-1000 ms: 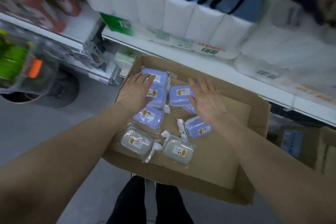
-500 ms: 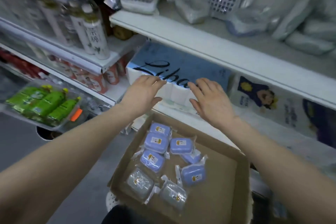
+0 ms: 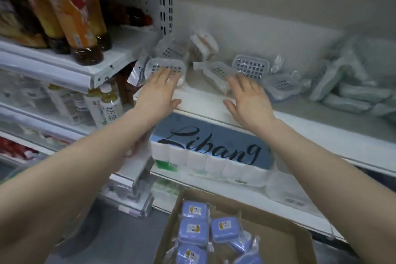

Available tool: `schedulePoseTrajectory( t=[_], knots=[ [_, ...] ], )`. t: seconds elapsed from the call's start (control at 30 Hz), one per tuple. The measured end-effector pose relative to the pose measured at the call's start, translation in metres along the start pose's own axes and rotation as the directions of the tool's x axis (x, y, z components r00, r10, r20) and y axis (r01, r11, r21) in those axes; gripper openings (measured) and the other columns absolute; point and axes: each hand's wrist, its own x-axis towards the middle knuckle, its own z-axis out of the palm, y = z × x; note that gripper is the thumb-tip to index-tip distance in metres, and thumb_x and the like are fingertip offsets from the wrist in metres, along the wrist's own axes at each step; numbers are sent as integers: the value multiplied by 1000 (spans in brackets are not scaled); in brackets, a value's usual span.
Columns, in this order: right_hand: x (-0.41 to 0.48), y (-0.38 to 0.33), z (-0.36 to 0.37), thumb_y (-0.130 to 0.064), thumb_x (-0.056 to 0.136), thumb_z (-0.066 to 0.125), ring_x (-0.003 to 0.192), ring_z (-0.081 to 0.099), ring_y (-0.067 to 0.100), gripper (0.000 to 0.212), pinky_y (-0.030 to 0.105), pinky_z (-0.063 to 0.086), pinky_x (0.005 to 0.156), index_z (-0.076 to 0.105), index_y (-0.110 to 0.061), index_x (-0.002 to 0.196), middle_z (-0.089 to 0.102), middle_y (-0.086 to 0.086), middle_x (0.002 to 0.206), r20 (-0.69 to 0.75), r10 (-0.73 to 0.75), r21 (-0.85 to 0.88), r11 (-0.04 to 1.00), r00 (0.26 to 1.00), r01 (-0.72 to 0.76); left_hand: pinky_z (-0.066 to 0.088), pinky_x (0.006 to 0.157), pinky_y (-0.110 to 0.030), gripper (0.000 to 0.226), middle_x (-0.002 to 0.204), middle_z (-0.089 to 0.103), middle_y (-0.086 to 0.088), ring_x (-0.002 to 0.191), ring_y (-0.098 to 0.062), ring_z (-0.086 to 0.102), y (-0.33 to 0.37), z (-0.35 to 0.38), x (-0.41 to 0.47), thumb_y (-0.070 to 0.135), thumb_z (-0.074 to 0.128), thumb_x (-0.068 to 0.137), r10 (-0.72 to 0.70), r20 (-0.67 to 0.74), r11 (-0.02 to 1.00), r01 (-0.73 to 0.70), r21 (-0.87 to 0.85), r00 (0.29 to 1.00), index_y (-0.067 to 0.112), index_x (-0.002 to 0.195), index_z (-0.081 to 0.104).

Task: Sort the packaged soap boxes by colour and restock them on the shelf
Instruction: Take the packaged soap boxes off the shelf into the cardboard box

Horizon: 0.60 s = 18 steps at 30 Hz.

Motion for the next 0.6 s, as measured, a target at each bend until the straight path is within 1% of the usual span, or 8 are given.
schedulePoseTrajectory(
  t=[0.1,0.17,0.3,0.37,0.4,0.47,0.53,0.6],
  knots=[
    [32,1,17,-43,90,59,116,54,41,66,49,49,84,38,-12,144,47,22,140,66,123,-26,992,990,-121,14,119,-45,79,156,22,-18,145,-35,16,-31,15,25,41,64,87,-52,69,999,51,10,996,12,149,25],
    [45,3,26,-49,91,56,128,46,39,70,50,48,90,31,-17,149,40,19,148,120,200,-3,980,972,-201,12,119,-47,84,158,16,-16,146,-34,12,-47,22,37,50,61,86,-77,121,996,72,47,990,16,151,19],
    [70,6,47,-64,88,50,140,28,33,78,49,39,105,21,-26,151,25,11,154,301,287,29,950,909,-310,12,118,-50,93,156,23,-13,145,-31,15,-71,31,56,59,63,79,-93,202,992,73,105,975,21,151,18],
    [75,7,56,-67,85,51,140,25,34,79,49,36,108,26,-27,147,26,11,152,353,308,21,942,884,-336,14,117,-51,89,153,30,-9,143,-31,20,-74,35,58,57,65,78,-85,235,994,65,91,968,22,149,24],
    [75,7,58,-65,84,54,139,26,36,76,48,36,109,30,-26,145,30,11,149,352,307,21,942,884,-336,15,116,-51,86,151,34,-9,141,-31,24,-74,36,59,55,66,79,-81,245,995,64,79,966,22,148,27],
    [72,7,61,-50,85,60,132,34,38,65,45,38,105,39,-21,140,39,13,143,290,299,48,944,909,-326,20,114,-49,76,145,43,-10,136,-31,33,-71,37,58,50,66,81,-71,246,996,58,63,967,22,145,35],
    [67,7,57,-33,87,60,122,44,38,52,41,42,95,46,-15,134,49,15,133,210,272,69,954,939,-292,24,111,-46,65,139,49,-11,131,-32,40,-66,34,56,45,65,84,-45,231,998,33,55,972,21,140,42],
    [61,6,49,-29,88,58,109,54,38,46,38,45,78,49,-12,130,56,16,123,179,249,58,963,952,-263,28,109,-45,57,133,54,-11,126,-32,44,-59,30,53,44,61,87,-19,203,999,12,38,979,18,135,46]
  ],
)
